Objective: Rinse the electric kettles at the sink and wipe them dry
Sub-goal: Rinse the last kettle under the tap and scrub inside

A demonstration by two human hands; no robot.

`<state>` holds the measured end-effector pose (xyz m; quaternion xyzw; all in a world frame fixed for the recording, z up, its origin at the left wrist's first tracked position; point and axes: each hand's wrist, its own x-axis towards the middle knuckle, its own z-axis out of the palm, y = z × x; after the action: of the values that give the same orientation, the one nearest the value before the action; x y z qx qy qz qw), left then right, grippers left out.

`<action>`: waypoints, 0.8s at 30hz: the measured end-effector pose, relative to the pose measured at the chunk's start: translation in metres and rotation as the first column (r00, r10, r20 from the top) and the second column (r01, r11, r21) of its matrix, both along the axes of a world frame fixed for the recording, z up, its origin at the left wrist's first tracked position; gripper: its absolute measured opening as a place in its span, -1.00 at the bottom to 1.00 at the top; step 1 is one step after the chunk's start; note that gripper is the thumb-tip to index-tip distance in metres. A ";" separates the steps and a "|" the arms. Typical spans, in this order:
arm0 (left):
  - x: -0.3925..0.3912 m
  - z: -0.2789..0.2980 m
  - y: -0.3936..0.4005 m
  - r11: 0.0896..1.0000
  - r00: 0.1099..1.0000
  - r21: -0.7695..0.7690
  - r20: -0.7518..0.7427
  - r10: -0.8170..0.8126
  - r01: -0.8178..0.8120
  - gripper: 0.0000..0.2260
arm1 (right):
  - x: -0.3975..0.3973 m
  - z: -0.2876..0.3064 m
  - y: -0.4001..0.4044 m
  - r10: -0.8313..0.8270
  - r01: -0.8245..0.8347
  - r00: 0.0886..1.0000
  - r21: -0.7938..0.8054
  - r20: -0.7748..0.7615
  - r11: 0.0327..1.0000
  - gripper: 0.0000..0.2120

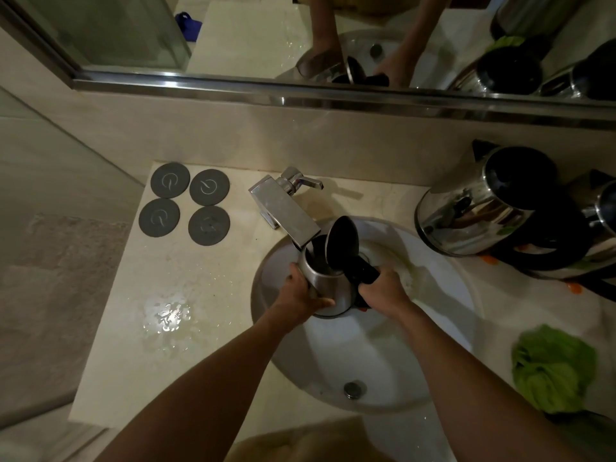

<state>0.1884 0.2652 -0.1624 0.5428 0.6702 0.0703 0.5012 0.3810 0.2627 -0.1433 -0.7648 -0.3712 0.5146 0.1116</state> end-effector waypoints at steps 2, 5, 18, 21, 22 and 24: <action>0.000 0.000 0.000 1.000 1.000 0.015 0.009 -0.002 0.002 -0.12 | 0.001 0.000 0.002 0.017 -0.017 1.000 0.008 -0.005 1.000 -0.77; 0.000 0.002 0.001 1.000 1.000 0.019 0.005 -0.014 0.014 -0.13 | 0.002 0.000 0.004 0.026 -0.025 1.000 0.029 -0.008 0.999 -0.91; -0.002 0.004 0.005 1.000 1.000 -0.019 -0.004 -0.008 0.008 -0.08 | -0.001 0.001 0.009 0.030 -0.030 1.000 0.028 -0.010 0.999 -0.83; -0.002 0.006 0.009 0.999 1.000 -0.026 0.001 -0.025 0.025 -0.08 | 0.000 0.001 0.012 0.020 -0.020 1.000 0.027 0.000 0.999 -0.85; -0.002 0.007 0.009 0.999 1.000 -0.033 -0.002 -0.026 0.026 -0.08 | 0.000 0.000 0.013 0.017 -0.017 1.000 0.026 0.001 1.000 -0.87; -0.004 0.007 0.009 0.999 1.000 -0.039 -0.003 -0.027 0.027 -0.07 | -0.001 0.000 0.014 0.019 -0.019 1.000 0.019 0.009 1.000 -0.87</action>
<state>0.1846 0.2742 -0.1554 0.5419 0.6651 0.0495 0.5114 0.3796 0.2767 -0.1436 -0.7625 -0.3838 0.5086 0.1124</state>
